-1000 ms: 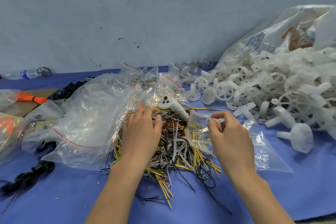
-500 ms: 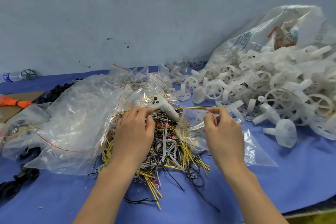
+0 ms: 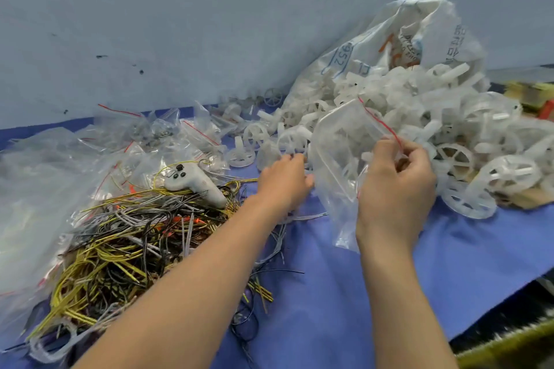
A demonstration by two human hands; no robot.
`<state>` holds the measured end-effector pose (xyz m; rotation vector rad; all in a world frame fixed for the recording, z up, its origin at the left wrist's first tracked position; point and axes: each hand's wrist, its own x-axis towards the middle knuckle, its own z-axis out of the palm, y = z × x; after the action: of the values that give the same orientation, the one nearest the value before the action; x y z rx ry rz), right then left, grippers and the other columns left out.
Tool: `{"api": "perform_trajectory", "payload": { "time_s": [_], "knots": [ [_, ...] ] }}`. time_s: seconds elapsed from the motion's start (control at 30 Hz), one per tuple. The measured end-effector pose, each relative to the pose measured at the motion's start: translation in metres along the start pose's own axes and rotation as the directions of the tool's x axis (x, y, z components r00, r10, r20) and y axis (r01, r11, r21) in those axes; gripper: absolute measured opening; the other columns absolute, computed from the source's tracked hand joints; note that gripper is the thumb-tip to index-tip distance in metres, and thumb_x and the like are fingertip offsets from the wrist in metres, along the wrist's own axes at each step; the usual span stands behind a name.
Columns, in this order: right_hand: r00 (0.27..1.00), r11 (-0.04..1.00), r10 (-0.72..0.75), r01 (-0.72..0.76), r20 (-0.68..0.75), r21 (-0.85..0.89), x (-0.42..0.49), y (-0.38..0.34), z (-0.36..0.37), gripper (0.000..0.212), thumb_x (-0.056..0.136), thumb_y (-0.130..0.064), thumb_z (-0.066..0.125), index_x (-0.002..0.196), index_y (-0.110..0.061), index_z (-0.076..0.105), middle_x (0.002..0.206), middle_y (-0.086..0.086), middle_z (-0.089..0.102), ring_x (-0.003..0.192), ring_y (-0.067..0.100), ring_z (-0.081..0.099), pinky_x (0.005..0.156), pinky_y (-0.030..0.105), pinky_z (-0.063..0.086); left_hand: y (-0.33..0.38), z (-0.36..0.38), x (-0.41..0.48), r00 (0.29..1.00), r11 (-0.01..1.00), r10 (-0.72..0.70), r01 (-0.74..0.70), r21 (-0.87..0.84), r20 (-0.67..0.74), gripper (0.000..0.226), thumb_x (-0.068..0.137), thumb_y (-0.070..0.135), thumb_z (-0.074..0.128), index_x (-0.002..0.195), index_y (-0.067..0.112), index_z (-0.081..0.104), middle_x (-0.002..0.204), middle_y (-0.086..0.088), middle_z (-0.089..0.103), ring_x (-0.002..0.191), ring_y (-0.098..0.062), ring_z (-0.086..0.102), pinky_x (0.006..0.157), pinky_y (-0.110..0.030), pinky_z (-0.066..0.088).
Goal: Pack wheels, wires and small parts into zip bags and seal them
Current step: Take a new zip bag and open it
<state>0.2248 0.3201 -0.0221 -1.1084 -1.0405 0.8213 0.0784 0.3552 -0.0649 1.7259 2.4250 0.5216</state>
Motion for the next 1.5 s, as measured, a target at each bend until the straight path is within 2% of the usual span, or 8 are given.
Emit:
{"api": "perform_trajectory", "payload": {
  "time_s": [0.23,0.43,0.5,0.63,0.83,1.03,1.27,1.5],
  "knots": [
    [1.0,1.0,0.009,-0.009,0.02,0.012,0.001,0.003,-0.006,0.013,0.096,-0.033,0.051,0.091,-0.026,0.061,0.061,-0.008,0.053,0.057,0.001,0.049,0.051,0.014,0.036,0.023,0.01,0.02,0.98,0.948,0.005,-0.068,0.31,0.199,0.05,0.095,0.023,0.052,0.142,0.013,0.038,0.138,-0.014,0.051,0.125,-0.036,0.05,0.088,-0.038,0.037],
    [0.993,1.0,-0.023,0.025,0.115,-0.015,-0.011,0.004,-0.002,0.014,0.096,-0.034,0.052,0.089,-0.026,0.06,0.059,-0.009,0.051,0.056,0.007,0.048,0.05,0.019,0.034,-0.008,-0.038,-0.015,0.944,0.957,-0.094,-0.002,-0.291,-0.317,0.02,0.101,0.024,0.044,0.114,0.013,0.056,0.1,-0.009,0.066,0.094,-0.031,0.062,0.078,-0.043,0.051],
    [0.977,0.994,-0.066,0.081,0.201,-0.068,-0.021,0.004,0.004,0.015,0.097,-0.035,0.052,0.086,-0.027,0.057,0.06,-0.008,0.051,0.059,0.01,0.049,0.054,0.027,0.036,-0.03,-0.063,-0.048,0.887,0.792,-0.225,-0.074,-0.605,-0.403,0.019,0.103,0.027,0.045,0.108,0.018,0.061,0.095,-0.002,0.068,0.087,-0.02,0.065,0.072,-0.036,0.055],
    [0.908,0.955,-0.12,0.217,0.401,-0.205,-0.048,0.005,0.018,0.013,0.096,-0.038,0.049,0.091,-0.029,0.058,0.073,-0.006,0.06,0.069,0.011,0.052,0.055,0.024,0.038,-0.054,-0.103,-0.119,0.947,0.257,-0.283,-0.076,-0.964,-0.15,0.019,0.103,0.022,0.049,0.097,0.01,0.062,0.092,-0.005,0.06,0.079,-0.014,0.067,0.069,-0.024,0.055],
    [0.835,0.932,-0.122,0.282,0.537,-0.227,-0.08,0.005,0.027,0.018,0.095,-0.039,0.047,0.098,-0.032,0.063,0.091,-0.009,0.062,0.083,0.014,0.055,0.067,0.033,0.038,-0.042,-0.12,-0.161,0.997,0.065,-0.078,-0.008,-0.998,-0.013,0.022,0.09,0.017,0.059,0.106,0.002,0.061,0.098,-0.009,0.07,0.079,-0.024,0.073,0.063,-0.024,0.057],
    [0.85,0.956,-0.099,0.226,0.517,-0.189,-0.077,0.003,0.033,0.033,0.101,-0.034,0.046,0.079,-0.018,0.065,0.072,-0.002,0.056,0.072,0.022,0.049,0.068,0.042,0.041,-0.059,-0.095,-0.164,0.981,0.257,-0.096,0.19,-0.947,0.171,0.027,0.1,0.027,0.05,0.12,0.01,0.055,0.108,-0.005,0.074,0.046,-0.015,0.055,0.042,-0.021,0.043],
    [0.822,0.947,-0.147,0.277,0.551,-0.161,-0.072,0.005,0.03,0.031,0.102,-0.042,0.044,0.108,-0.032,0.072,0.088,-0.004,0.062,0.083,0.017,0.054,0.074,0.037,0.044,-0.068,-0.07,-0.157,0.997,0.919,-0.028,-0.003,-0.393,-0.072,0.015,0.104,0.034,0.039,0.114,0.037,0.05,0.079,0.0,0.071,0.061,-0.015,0.069,0.067,-0.035,0.055],
    [0.686,0.924,-0.213,0.372,0.696,-0.083,-0.073,0.006,0.023,0.024,0.1,-0.039,0.049,0.109,-0.039,0.072,0.084,-0.003,0.055,0.077,0.01,0.052,0.07,0.033,0.043,-0.053,-0.064,-0.147,0.956,0.981,0.083,-0.128,-0.148,-0.281,0.029,0.103,0.037,0.043,0.129,0.036,0.052,0.091,-0.003,0.072,0.085,-0.03,0.065,0.073,-0.043,0.051]
  ]
}}
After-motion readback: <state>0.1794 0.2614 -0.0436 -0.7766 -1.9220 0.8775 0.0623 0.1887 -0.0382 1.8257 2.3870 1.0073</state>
